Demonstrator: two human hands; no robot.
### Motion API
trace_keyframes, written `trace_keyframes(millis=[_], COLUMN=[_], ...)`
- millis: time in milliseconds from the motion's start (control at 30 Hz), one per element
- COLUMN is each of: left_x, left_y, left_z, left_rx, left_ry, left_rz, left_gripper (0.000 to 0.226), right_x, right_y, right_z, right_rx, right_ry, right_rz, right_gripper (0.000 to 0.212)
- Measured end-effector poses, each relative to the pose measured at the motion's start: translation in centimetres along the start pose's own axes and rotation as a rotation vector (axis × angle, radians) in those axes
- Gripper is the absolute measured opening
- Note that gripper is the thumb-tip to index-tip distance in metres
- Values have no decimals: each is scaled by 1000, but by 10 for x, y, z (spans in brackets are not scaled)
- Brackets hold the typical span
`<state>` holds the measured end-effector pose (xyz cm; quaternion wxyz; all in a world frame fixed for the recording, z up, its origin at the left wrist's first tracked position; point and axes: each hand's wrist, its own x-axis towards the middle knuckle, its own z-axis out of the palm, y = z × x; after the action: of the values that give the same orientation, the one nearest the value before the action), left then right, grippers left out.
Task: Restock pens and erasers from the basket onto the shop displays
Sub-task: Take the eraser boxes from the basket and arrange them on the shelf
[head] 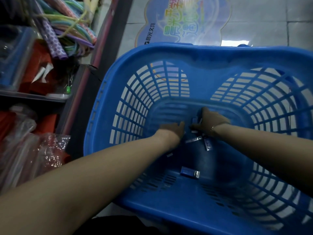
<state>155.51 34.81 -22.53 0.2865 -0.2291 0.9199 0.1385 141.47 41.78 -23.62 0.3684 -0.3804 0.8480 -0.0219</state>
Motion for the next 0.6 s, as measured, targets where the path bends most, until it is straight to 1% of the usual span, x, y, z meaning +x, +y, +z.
trace_keyframes(millis=[67, 133, 233, 300, 367, 400, 467, 500, 567, 600], left_x=[-2, -2, 1, 0, -3, -4, -4, -4, -5, -6], left_y=[1, 2, 0, -1, -1, -1, 2, 3, 9, 12], left_z=[-4, -9, -16, -18, -20, -21, -24, -25, -23, -21], left_rx=[-73, -209, -557, -788, -956, -979, -922, -846, -615, -527], left_ry=[-24, -50, -82, -95, -59, -26, 15, 8, -15, -15], left_rz=[-46, -135, -257, -313, -347, -356, -344, -318, -244, -216], left_gripper=[49, 46, 31, 20, 18, 19, 12, 5, 15, 20], right_x=[1, 1, 1, 1, -1, -4, -9, -11, -19, -22], right_y=[-4, -8, -13, -13, -14, -14, -10, -7, 0, 2], right_z=[-2, -3, -6, -17, -34, -44, -60, -66, -68, -65], right_rx=[53, 30, 20, 89, 220, 316, 478, 500, 444, 386], right_ry=[0, 1, 0, -8, -29, -58, -136, -173, -195, -182], right_rz=[-1, -23, -50, -19, 48, 83, 142, 148, 148, 150], right_gripper=[54, 46, 32, 27, 23, 19, 19, 21, 24, 21])
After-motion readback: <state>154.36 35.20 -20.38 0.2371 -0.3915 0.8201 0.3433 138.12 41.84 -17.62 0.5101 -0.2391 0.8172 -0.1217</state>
